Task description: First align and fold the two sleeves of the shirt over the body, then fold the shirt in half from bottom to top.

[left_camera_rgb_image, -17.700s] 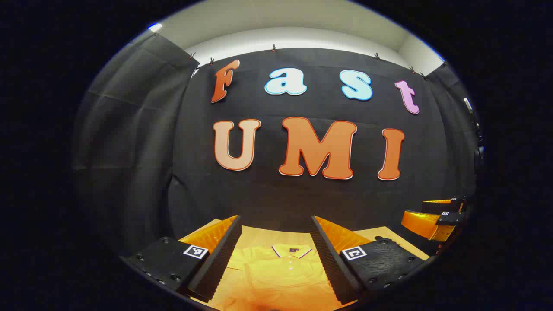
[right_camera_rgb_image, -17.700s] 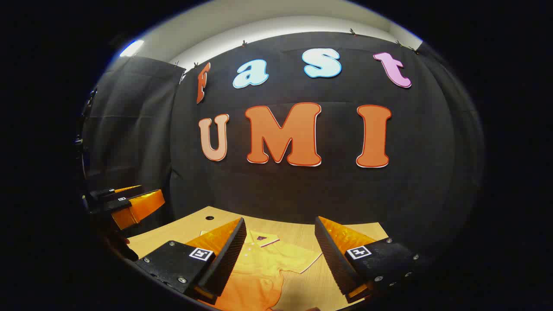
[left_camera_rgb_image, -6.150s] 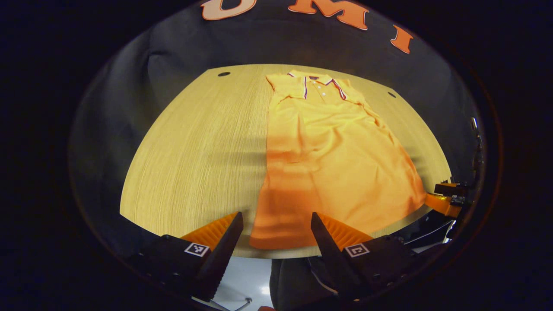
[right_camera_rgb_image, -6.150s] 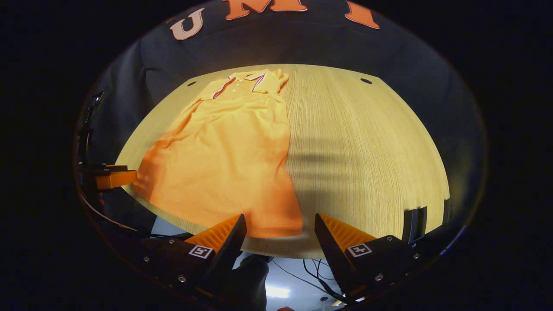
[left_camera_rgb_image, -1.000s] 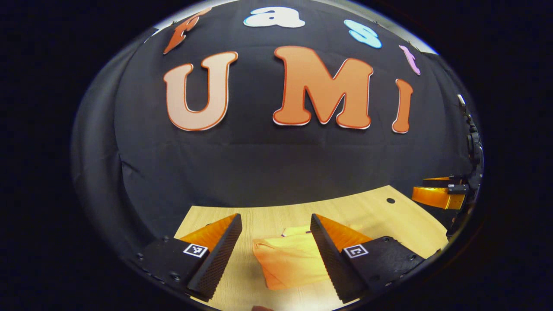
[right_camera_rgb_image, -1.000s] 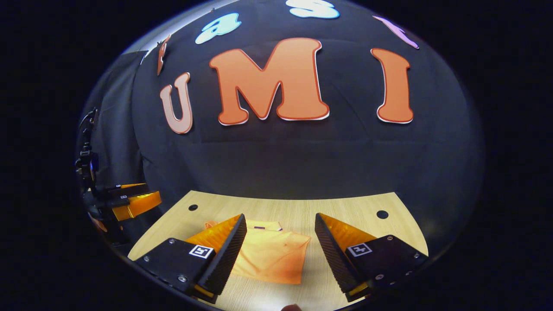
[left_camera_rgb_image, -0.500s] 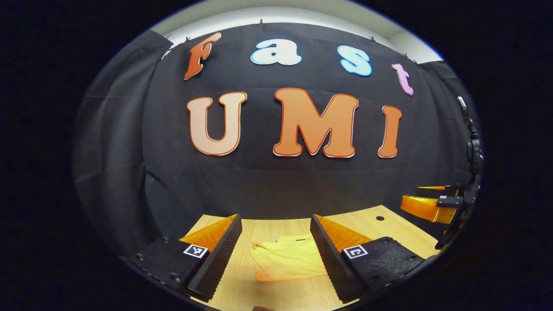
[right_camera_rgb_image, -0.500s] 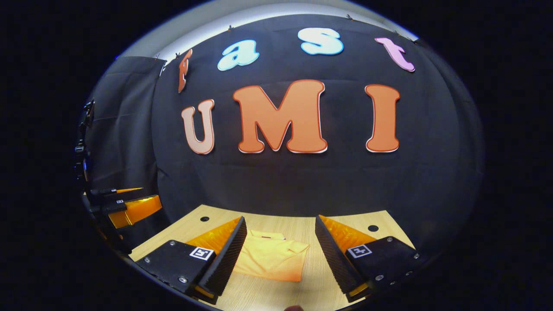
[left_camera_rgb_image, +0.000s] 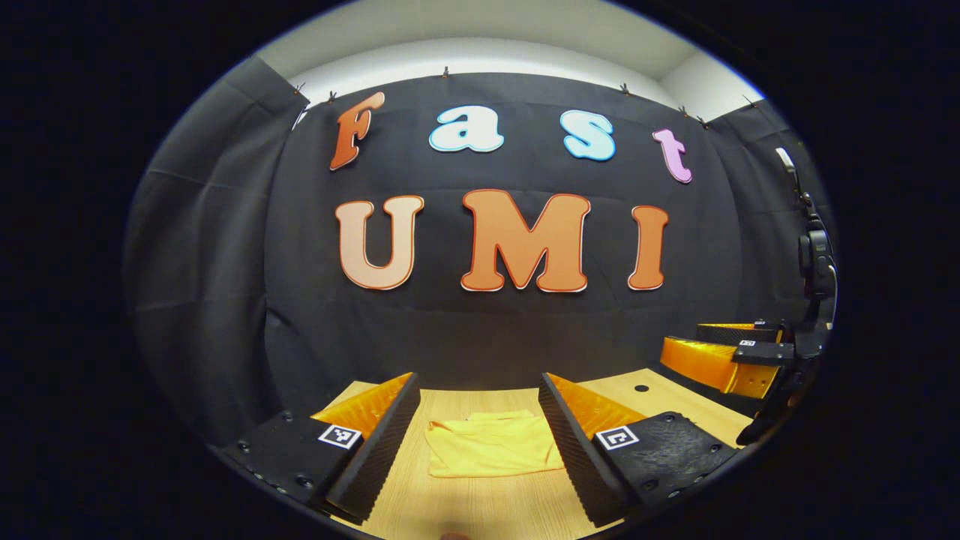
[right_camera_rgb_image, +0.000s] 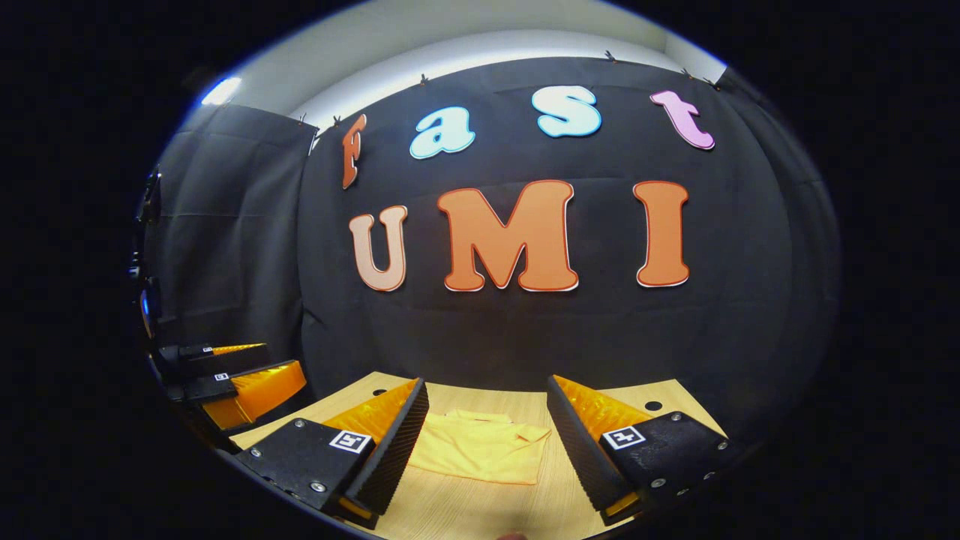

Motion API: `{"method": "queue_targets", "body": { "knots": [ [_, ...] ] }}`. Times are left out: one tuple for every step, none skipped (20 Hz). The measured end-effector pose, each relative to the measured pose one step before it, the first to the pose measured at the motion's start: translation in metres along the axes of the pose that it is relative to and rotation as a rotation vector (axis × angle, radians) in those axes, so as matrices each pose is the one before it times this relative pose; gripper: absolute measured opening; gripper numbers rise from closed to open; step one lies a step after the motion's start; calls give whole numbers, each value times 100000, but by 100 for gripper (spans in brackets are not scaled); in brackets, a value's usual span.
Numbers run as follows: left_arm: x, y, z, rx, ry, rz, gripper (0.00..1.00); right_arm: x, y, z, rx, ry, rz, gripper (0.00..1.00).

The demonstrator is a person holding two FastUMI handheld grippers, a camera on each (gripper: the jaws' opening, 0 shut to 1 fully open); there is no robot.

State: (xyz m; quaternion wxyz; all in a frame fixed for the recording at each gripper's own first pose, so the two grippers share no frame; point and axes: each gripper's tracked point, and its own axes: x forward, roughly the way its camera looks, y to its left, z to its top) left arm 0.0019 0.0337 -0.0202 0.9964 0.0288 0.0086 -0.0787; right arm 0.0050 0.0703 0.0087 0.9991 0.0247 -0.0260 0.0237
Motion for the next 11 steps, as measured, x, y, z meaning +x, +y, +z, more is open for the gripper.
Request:
{"method": "queue_targets", "body": {
  "knots": [
    [-584, -494, -355, 92, -142, -713, 96, -431, 712, -360, 173, -51, 1882, 96],
    [-718, -365, -172, 702, 60, -100, 96, -290, 352, -525, 94, 832, 581, 96],
    [-451, -88, -192, 1019, 132, 251, 98, -275, 36, -528, 276, 880, 342, 100],
    [-489, -219, -118, 1215, 180, 94, 96, -241, 394, -335, 311, 710, 499, 96],
    [-461, -240, -214, 1140, 245, 365, 96, -248, 345, -275, 310, 213, 751, 96],
    [-391, -210, -128, 779, -39, 0, 96, -189, 320, 67, -148, -530, 724, 96],
    [-171, 37, -8, 223, -330, 732, 96, -54, 288, 2, -557, -600, 406, 96],
    [-456, -161, 161, -768, -966, -278, 96, -71, -40, -253, -722, -448, -104, 96],
    [-217, -53, 198, -451, -1105, 325, 98, -135, 106, -162, -656, -54, -29, 96],
    [-92, 165, 289, 509, -584, 748, 97, 4, 87, -259, -367, 578, -23, 96],
    [-18, 79, -42, 808, -512, 331, 96, -56, 194, -164, -293, 444, 676, 96]
  ]
}}
